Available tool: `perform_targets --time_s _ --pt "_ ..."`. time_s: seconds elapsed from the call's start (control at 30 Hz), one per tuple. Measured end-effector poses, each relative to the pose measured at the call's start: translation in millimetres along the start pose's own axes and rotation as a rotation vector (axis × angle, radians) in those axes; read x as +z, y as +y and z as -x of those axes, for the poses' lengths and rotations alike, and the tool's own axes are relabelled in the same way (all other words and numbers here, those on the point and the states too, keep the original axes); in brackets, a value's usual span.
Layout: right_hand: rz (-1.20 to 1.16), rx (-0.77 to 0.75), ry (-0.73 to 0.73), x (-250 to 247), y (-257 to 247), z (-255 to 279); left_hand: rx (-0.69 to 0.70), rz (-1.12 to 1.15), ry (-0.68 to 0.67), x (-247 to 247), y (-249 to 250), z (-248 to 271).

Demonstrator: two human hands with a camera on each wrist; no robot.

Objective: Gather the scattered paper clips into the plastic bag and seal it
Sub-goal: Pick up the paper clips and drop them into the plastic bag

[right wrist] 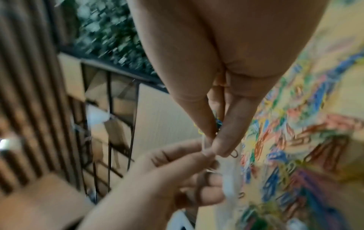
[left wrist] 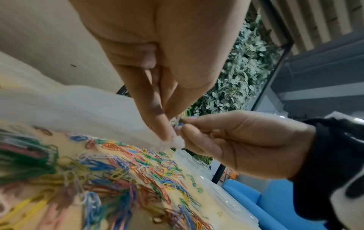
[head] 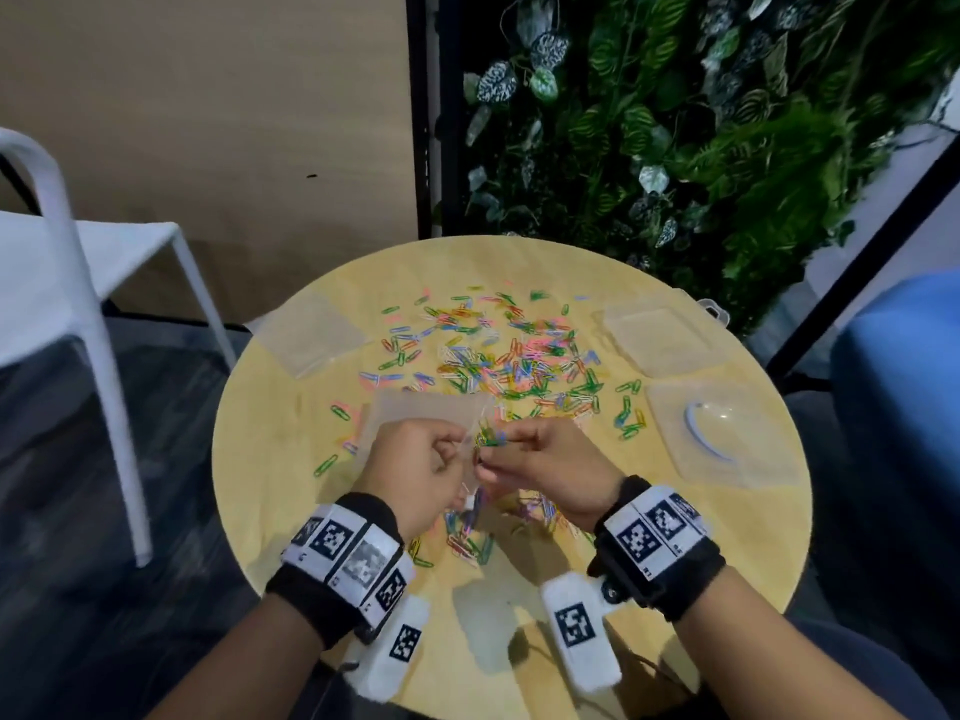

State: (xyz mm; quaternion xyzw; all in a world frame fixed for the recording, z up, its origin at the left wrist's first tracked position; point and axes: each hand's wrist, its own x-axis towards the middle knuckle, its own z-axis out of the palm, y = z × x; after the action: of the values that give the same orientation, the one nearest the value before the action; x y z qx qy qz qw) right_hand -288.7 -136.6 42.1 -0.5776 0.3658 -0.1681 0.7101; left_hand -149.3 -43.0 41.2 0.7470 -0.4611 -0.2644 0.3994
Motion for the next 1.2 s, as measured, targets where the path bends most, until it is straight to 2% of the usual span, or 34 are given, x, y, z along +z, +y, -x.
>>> perform_targets --time_s 0.07,0.2,0.33,0.4,0.47,0.53,0.6,0.63,0.67,0.73,0.8,0.87,0.9,1.0,1.1,1.2 --pt "0.098 -0.014 0.044 1.6 3.4 -3.4 0.015 0.002 0.011 3.7 -5.2 -1.0" --pt "0.216 -0.02 0.007 6.9 8.4 -3.3 -0.013 0.076 -0.038 7.1 -2.2 0.9" --pt "0.859 -0.275 0.153 5.7 8.3 -2.0 -0.017 0.079 -0.054 5.8 4.1 4.5" --pt "0.988 -0.309 0.052 6.8 3.6 1.4 -0.022 0.051 -0.05 5.0 4.2 4.3" --pt "0.99 -0.269 -0.074 3.1 0.3 4.9 -0.034 0.063 -0.049 2.9 2.7 3.7" --pt "0.764 -0.234 -0.087 -9.6 -8.0 9.4 -0.035 0.077 -0.038 -0.9 -0.8 1.4" --pt "0.565 -0.237 0.015 -29.9 -16.2 17.1 -0.033 0.102 -0.008 -5.2 -4.1 -0.3" --pt "0.61 -0.246 0.118 -44.4 -16.8 20.3 -0.031 0.116 0.004 -6.9 -5.2 -1.4" --pt "0.743 -0.222 0.222 -61.2 -14.2 22.9 -0.029 0.129 0.012 -8.4 -6.2 -2.4" --pt "1.105 -0.022 0.341 -89.0 -7.0 28.8 -0.021 0.156 0.022 -10.4 -6.5 -3.6" --pt "1.289 0.244 0.296 -94.6 2.2 34.3 -0.007 0.173 0.036 -12.0 -7.7 -4.2" --pt "1.422 0.337 0.153 -77.5 10.7 39.5 -0.002 0.179 0.043 -13.6 -9.4 -3.5" --pt "1.477 0.328 0.096 -65.2 15.8 41.3 -0.001 0.179 0.043 -14.6 -9.9 -3.0" --pt "1.408 0.183 0.127 -38.6 38.4 33.9 0.006 0.175 0.05 -17.1 -11.3 -1.2" --pt "1.587 0.094 -0.01 -20.0 66.0 18.0 0.01 0.163 0.047 -18.0 -13.4 -0.3" --pt "1.672 -0.019 0.016 -2.6 62.3 15.6 0.017 0.15 0.021 -16.4 -14.4 -0.4"
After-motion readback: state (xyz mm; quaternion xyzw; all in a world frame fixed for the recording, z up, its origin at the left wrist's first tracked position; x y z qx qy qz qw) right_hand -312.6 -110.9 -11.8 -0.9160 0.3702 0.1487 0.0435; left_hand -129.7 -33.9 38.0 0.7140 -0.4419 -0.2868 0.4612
